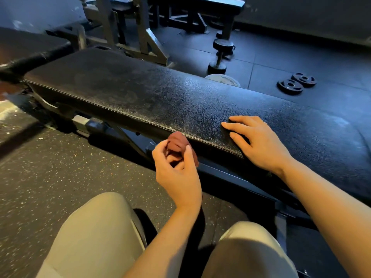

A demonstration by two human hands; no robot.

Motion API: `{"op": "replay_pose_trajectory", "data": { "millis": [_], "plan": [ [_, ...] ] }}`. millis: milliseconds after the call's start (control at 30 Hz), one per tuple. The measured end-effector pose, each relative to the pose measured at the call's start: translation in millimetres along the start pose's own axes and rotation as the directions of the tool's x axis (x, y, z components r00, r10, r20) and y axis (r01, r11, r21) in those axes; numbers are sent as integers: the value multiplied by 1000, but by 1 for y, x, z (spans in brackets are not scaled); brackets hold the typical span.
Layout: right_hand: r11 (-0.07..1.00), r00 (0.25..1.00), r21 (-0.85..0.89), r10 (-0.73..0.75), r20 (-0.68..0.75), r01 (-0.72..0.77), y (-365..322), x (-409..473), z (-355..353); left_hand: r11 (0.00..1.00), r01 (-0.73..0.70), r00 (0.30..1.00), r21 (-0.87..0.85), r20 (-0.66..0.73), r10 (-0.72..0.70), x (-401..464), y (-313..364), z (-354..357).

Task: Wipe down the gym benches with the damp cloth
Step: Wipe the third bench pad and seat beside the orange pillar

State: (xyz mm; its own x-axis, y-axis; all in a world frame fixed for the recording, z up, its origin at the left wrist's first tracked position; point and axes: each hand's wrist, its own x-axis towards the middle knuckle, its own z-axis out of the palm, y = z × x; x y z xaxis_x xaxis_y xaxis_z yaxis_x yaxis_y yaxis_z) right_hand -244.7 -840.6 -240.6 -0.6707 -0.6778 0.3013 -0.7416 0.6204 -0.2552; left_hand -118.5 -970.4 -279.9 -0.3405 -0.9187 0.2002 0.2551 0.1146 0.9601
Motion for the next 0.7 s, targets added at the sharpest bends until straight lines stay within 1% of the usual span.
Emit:
{"op": "replay_pose_trajectory", "data": {
  "millis": [67,133,200,233,267,300,333,367,400,433,467,500,600,700],
  "plan": [
    [1000,1000,-5,-8,-11,8,1,0,1,998,-41,999,55,28,39,-5,3,7],
    [1000,1000,-10,-9,-19,9,1,0,2,996,-64,993,64,104,57,-21,1,12],
    [1000,1000,-9,-9,-17,9,0,0,1,998,-43,963,43,268,30,-41,-7,11],
    [1000,1000,-8,-7,-14,7,0,0,1,999,-2,934,35,357,-11,-49,-10,9],
    [1000,1000,-7,-2,-10,2,-1,0,0,999,37,909,35,415,-48,-55,-12,7],
    [1000,1000,-9,0,-7,0,-1,-1,-1,998,55,905,35,420,-64,-58,-13,3],
    [1000,1000,-9,3,-6,-3,-1,-1,-1,998,44,927,42,371,-57,-57,-14,0],
    [1000,1000,-9,9,-5,-9,-1,-1,-1,997,6,959,72,282,-26,-52,-14,-4],
    [1000,1000,-6,17,-3,-17,-2,-1,-2,990,-38,985,139,175,13,-43,-14,-7],
    [1000,1000,-3,22,2,-22,-1,-1,-1,972,-69,996,224,76,54,-33,-15,-8],
    [1000,1000,-4,25,11,-25,-1,-1,-1,956,-83,997,281,21,80,-23,-17,-9],
    [1000,999,-5,26,18,-26,-2,-1,-1,951,-88,996,297,13,88,-15,-19,-8],
    [1000,999,-6,25,21,-25,-2,-2,-1,964,-82,995,252,71,66,-16,-21,0],
    [1000,999,-7,30,13,-30,-2,-2,-1,969,-108,980,224,190,65,-37,-19,4]
  ]
}}
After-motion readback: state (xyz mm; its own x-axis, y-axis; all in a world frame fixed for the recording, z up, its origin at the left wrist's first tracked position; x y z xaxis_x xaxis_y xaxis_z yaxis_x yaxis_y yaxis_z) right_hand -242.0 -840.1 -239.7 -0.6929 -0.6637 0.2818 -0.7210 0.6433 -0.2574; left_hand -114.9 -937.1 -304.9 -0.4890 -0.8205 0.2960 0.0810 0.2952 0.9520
